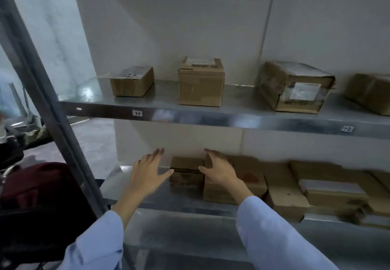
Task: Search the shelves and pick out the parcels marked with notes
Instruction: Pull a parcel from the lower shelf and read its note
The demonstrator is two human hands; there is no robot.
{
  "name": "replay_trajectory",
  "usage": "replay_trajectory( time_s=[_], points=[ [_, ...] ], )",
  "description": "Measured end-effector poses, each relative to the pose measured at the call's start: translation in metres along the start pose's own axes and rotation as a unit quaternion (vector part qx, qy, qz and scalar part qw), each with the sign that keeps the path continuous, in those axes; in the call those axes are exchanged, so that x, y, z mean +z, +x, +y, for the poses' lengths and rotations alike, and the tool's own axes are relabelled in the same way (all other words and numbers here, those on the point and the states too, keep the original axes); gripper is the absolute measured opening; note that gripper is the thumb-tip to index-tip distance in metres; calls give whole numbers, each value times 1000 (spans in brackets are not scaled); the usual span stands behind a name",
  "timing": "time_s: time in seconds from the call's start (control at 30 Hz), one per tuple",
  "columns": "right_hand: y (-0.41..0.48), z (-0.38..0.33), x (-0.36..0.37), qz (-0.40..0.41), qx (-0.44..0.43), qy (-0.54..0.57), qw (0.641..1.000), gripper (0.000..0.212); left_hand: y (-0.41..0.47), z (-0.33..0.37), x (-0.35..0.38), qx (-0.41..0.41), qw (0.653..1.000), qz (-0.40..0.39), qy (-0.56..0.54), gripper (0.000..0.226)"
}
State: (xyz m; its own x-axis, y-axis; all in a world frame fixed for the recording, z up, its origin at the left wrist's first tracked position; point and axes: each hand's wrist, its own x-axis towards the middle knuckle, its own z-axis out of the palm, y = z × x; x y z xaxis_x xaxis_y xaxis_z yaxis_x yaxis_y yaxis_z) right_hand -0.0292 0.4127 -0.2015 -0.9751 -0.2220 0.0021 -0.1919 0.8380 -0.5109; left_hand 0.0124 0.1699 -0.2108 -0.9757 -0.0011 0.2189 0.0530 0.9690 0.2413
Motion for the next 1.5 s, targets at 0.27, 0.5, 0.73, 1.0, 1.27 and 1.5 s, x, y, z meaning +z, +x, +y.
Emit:
replay_trajectory(
  time_s=[0.27,0.5,0.73,1.0,1.27,1.5],
  points=[
    [29,8,38,-14,40,-67,997,72,49,-26,58,33,996,-60,-49,84],
    [49,17,53,-27,39,-73,996,69,71,-23,95,15,990,-88,-106,85],
    [59,22,62,-25,24,-66,997,65,80,-27,124,17,977,-119,-178,84],
    [67,32,72,-21,10,-109,994,67,83,-42,143,68,964,-79,-246,73],
    [76,19,85,-28,-24,-192,981,66,81,-75,144,47,956,-41,-285,76],
    [81,3,104,-32,-34,-118,992,59,71,-91,137,17,953,-18,-303,73]
  ],
)
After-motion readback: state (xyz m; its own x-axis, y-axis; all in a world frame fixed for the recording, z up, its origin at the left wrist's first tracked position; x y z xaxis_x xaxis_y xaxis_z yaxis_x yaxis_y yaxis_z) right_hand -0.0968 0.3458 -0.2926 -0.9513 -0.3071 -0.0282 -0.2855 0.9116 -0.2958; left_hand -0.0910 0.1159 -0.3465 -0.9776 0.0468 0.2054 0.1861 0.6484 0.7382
